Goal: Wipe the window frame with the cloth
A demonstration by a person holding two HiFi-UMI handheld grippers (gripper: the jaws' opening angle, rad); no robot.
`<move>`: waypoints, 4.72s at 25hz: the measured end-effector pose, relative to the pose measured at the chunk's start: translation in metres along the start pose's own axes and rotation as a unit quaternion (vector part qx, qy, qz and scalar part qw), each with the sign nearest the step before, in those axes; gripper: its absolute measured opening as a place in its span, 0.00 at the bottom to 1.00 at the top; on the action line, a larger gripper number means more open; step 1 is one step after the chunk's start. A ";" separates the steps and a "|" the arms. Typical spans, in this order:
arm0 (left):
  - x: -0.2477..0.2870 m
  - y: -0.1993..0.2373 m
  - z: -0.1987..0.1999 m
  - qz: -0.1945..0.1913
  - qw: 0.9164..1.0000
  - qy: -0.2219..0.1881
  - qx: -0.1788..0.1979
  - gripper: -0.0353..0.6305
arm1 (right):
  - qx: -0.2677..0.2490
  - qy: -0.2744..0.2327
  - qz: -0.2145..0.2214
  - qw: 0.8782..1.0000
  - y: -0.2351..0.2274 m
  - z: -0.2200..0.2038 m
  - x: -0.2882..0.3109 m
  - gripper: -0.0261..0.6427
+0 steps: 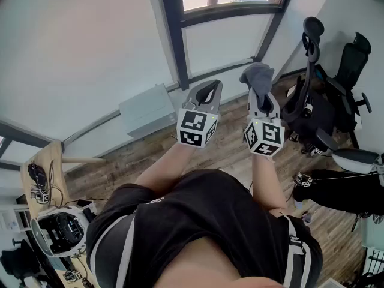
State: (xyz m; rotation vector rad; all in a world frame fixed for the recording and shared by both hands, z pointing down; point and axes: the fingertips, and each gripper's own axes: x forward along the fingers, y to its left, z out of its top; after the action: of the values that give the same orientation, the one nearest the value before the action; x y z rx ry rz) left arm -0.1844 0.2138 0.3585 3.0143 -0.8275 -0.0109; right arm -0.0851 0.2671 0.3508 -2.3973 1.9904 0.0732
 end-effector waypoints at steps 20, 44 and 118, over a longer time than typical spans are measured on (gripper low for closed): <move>0.034 -0.022 -0.015 0.033 0.999 0.019 -0.004 0.06 | 0.010 0.006 0.017 1.000 -0.044 -0.012 0.008 0.14; 0.123 -0.043 -0.024 0.034 0.999 0.008 0.014 0.06 | -0.015 0.009 0.020 1.000 -0.122 -0.033 0.051 0.14; 0.500 0.315 -0.055 0.224 0.971 0.069 -0.047 0.06 | 0.027 0.197 -0.217 0.956 -0.528 -0.184 0.688 0.14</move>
State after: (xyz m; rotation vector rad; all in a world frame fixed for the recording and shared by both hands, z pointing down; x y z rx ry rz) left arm 0.0855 -0.3120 0.4181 2.6344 -1.4193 0.1581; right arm 0.5633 -0.3201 0.4932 -2.9246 1.4875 -0.4943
